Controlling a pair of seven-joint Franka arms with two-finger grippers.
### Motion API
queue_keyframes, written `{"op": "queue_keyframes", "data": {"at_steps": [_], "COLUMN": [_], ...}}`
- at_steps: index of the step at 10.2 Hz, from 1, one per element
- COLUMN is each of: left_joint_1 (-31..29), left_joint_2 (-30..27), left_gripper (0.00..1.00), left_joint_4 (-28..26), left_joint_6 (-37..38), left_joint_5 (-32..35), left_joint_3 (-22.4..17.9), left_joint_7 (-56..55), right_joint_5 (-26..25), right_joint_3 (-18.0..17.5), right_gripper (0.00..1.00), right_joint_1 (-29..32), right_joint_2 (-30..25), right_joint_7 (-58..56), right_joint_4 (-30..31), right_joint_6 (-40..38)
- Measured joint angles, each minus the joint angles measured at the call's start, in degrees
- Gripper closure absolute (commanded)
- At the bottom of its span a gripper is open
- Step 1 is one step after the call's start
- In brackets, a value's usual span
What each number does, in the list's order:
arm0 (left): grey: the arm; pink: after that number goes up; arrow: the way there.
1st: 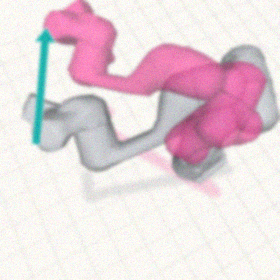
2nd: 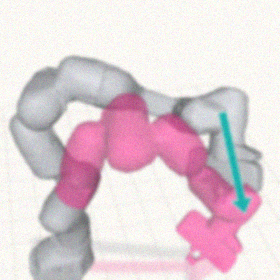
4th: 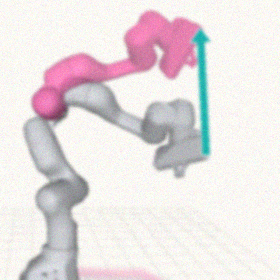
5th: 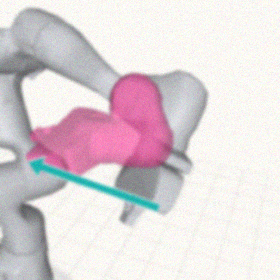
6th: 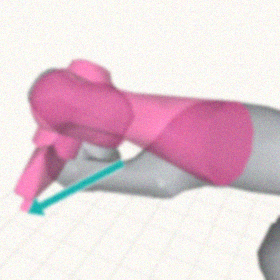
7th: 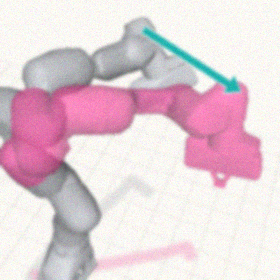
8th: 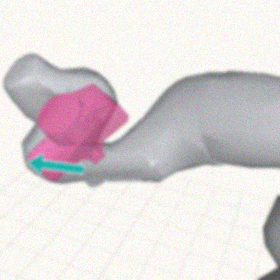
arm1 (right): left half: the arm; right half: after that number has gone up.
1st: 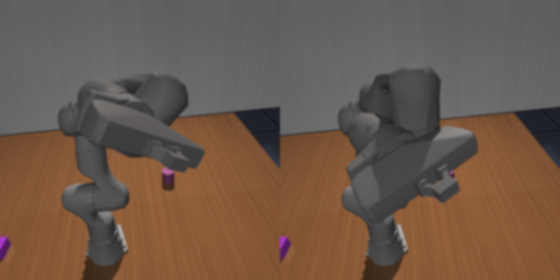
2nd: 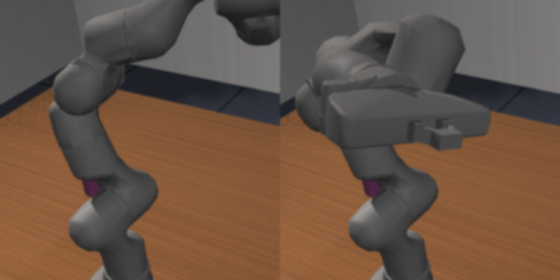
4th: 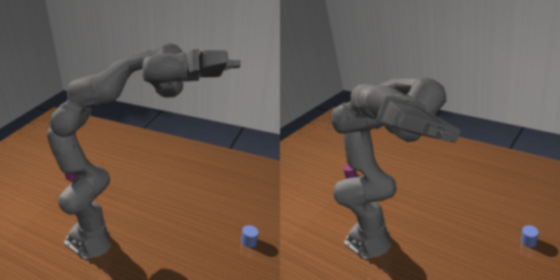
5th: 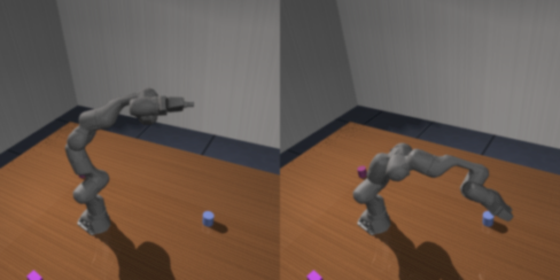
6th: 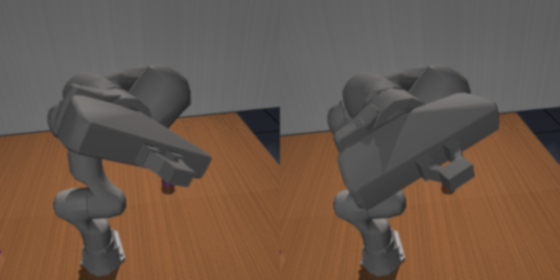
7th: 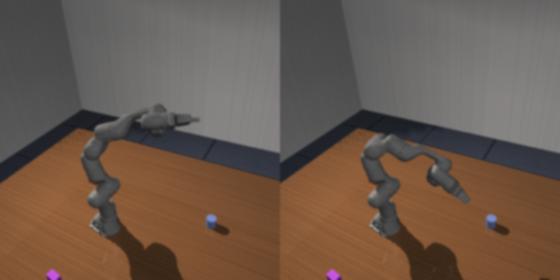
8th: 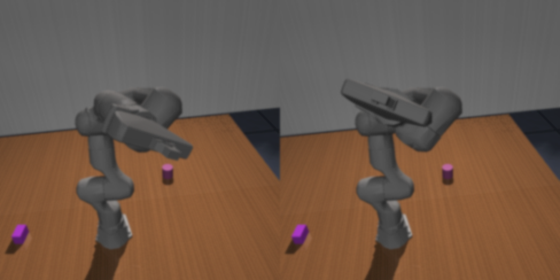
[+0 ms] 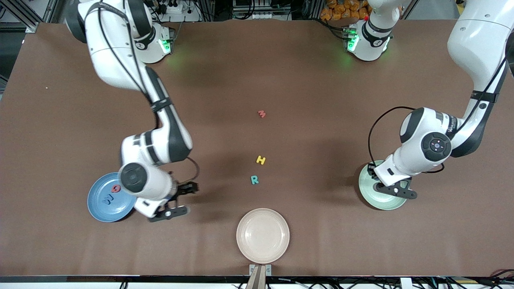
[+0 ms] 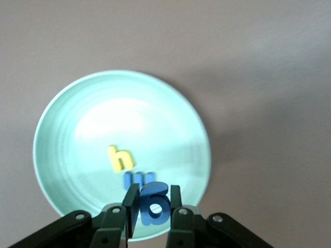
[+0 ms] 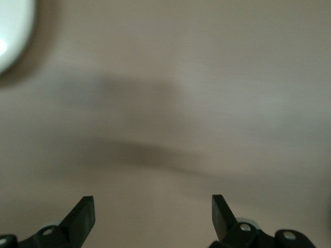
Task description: Sort uppercase to blue plate, lowercase to green plate
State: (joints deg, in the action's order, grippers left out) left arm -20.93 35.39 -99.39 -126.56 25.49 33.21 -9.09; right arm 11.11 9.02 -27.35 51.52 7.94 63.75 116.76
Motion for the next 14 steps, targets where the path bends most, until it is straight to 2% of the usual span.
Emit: {"op": "queue_keyframes", "data": {"at_steps": [1, 2, 3, 4, 7, 10, 14], "left_joint_1": [0.3, 0.5, 0.6, 0.6, 0.8, 1.5, 6.5], "left_joint_2": [0.2, 0.5, 0.7, 0.8, 0.7, -0.5, -2.6], "left_gripper": [0.80, 0.67, 0.38, 0.00, 0.00, 0.00, 0.00], "left_joint_4": [-0.2, -0.3, -0.4, -0.4, -0.2, 0.3, 0.3], "left_joint_6": [0.0, 0.0, 0.0, 0.0, -0.1, 0.0, 1.6], "left_joint_5": [0.0, 0.0, 0.0, 0.0, -0.2, -5.3, -7.1], "left_joint_3": [-1.5, -2.7, -3.5, -4.1, -4.3, -4.1, -3.1], "left_joint_7": [-0.2, -0.2, -0.2, -0.2, -0.2, -1.3, -17.3], "right_joint_5": [0.0, 0.1, 0.1, 0.1, 0.1, 0.1, -3.6], "right_joint_3": [-1.6, -2.9, -4.1, -4.9, -5.6, -5.6, -5.2], "right_gripper": [0.00, 0.00, 0.00, 0.00, 0.00, 0.00, 0.00], "right_joint_1": [-1.7, -3.0, -4.0, -5.1, -8.6, -11.6, -12.2], "right_joint_2": [0.7, 1.8, 3.1, 4.5, 6.2, 6.8, 9.2], "right_joint_7": [5.8, 11.0, 15.7, 19.9, 27.7, 29.9, 29.8], "right_joint_4": [0.2, 0.4, 0.5, 0.5, 0.5, 0.5, 0.6], "right_joint_6": [4.1, 7.9, 11.1, 13.8, 17.7, 17.5, 17.9]}}
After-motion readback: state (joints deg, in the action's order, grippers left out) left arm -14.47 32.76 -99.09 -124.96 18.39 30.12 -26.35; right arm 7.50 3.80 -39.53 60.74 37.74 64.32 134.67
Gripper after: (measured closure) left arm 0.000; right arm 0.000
